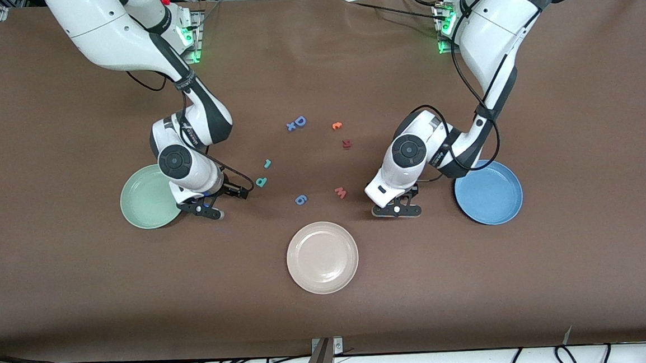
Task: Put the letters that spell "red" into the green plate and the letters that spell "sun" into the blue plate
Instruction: 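Grasp the green u with the left gripper while the right gripper grasps orange e, then place the u and e on blue and green plates with both grippers, then move both grippers back to the letters, left to yellow c, right to teal p, then grasp the yellow c with the left gripper while the right gripper grasps teal p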
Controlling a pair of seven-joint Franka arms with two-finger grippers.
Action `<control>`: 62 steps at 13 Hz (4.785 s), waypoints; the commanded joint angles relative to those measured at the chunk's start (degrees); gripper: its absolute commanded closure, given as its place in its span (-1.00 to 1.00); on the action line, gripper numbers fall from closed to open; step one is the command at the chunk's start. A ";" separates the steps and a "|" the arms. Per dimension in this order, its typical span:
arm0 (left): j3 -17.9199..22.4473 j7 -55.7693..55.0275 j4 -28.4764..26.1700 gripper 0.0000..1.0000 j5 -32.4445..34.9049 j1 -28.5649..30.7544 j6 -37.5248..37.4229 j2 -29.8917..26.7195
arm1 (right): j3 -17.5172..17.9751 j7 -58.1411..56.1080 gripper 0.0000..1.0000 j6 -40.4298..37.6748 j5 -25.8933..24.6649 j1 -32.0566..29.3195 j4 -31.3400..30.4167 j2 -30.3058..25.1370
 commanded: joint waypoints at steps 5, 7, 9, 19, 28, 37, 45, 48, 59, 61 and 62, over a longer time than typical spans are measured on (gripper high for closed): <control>0.06 -1.18 -1.74 0.20 1.66 -0.01 -0.95 -0.40 | 0.02 0.11 -0.10 3.25 -0.87 -0.16 -1.25 0.59; -0.02 -1.36 -1.74 0.70 1.58 0.08 -2.01 -0.67 | 0.02 0.11 0.09 3.25 -0.87 -0.16 -1.25 0.68; -0.02 -1.27 -1.65 0.99 1.31 0.16 -2.27 -1.28 | 0.02 0.02 0.44 3.25 -0.87 -0.16 -1.25 0.68; -0.02 13.57 0.63 0.87 -3.79 8.84 -23.61 -9.55 | -0.77 -1.73 0.74 -5.08 -0.87 -0.86 0.59 -3.44; -0.02 35.64 -0.60 0.84 -3.79 19.58 -24.34 -7.36 | -11.05 -22.98 0.74 -15.30 -0.08 -1.74 1.04 -7.58; -0.11 34.76 -3.94 -1.00 -3.70 19.94 -17.92 -6.55 | -14.40 -29.42 -0.36 -14.60 0.36 -2.18 -0.37 -6.79; -4.33 20.93 0.88 -1.00 -3.00 13.37 -22.40 -9.73 | -4.12 -6.42 -0.52 -8.64 7.21 0.88 1.48 -5.83; -4.16 14.82 6.06 -1.00 -3.08 9.14 -21.18 -4.12 | -4.03 3.33 -0.75 -4.77 7.21 5.62 3.57 -3.29; -1.61 12.35 7.84 -0.65 -1.50 3.07 -4.83 3.55 | -3.94 13.20 -0.97 2.10 7.30 10.74 5.08 2.70; -1.61 12.35 7.75 -0.16 -1.50 3.06 -4.83 4.60 | -3.68 15.22 -0.96 1.58 7.30 10.91 4.64 2.62; -1.61 12.35 7.66 0.03 -1.41 3.06 -4.83 4.60 | -3.15 15.40 -0.95 1.58 7.39 10.91 4.21 2.62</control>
